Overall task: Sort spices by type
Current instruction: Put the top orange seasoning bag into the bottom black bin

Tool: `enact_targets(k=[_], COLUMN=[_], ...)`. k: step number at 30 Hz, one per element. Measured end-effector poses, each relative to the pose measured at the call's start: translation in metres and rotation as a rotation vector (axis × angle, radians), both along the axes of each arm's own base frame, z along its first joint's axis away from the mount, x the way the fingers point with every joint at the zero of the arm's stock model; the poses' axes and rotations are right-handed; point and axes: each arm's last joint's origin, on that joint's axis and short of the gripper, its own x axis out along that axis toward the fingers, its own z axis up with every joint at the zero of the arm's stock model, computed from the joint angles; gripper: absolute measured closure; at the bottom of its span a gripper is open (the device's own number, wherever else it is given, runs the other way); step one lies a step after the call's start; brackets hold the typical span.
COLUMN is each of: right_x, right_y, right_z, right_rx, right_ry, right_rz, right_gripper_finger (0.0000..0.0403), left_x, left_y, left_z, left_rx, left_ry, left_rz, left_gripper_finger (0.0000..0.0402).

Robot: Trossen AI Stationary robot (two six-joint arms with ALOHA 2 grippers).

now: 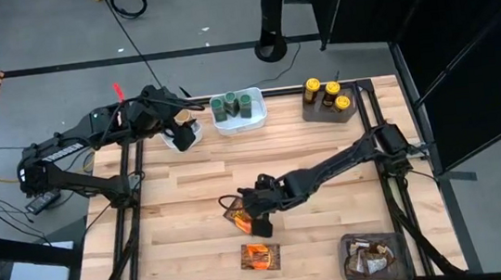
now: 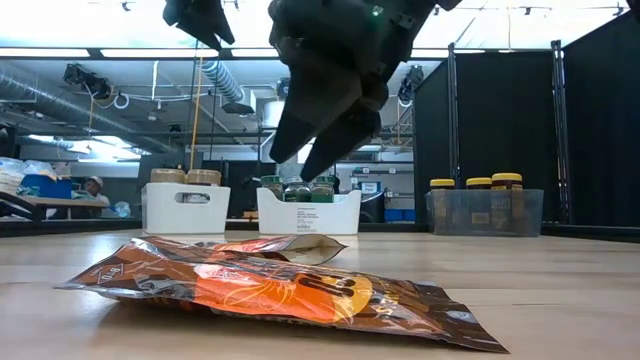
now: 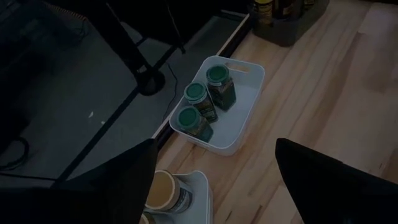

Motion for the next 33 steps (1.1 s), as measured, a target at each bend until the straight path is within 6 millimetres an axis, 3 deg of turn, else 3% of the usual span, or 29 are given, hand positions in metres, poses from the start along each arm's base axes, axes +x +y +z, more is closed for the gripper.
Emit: enact_targets(k=[5,12,19,23,30,33], right_x=[0.003,0.012,0.013,0.013,0.016,0.014], right_y=[-0.004,0.003,0.007,0.012,0.014,0.014], right_z=[-0.006,-0.047,-0.07,-0.071,-0.053,-0.042], right_rx=[-0.022,0.022,0.065,0.081,0.078,0.051], right_ry=[-0.002,0.058,0.121,0.13,0.127,0.156], right_rz=[-0.044,-0.09,-0.185,-0.184,-0.156,-0.149], right_gripper_finger=[0.0032,0.0034,0.0054,0.013,0.0367,0.0376], left_x=[0.0,0.0,0.0,0.0,0.0,0.0], left_y=[0.0,0.0,0.0,0.0,0.0,0.0], left_z=[0.0,0.0,0.0,0.0,0.0,0.0], left_rx=[0.0,-0.001,0.0,0.0,0.005,0.014], left_ry=[-0.001,0.0,0.002,0.004,0.01,0.014], left_rz=[0.0,0.001,-0.001,-0.001,-0.007,-0.015], left_gripper_finger=[0.0069,0.0069,0.0069,0.0069,0.0069,0.0069])
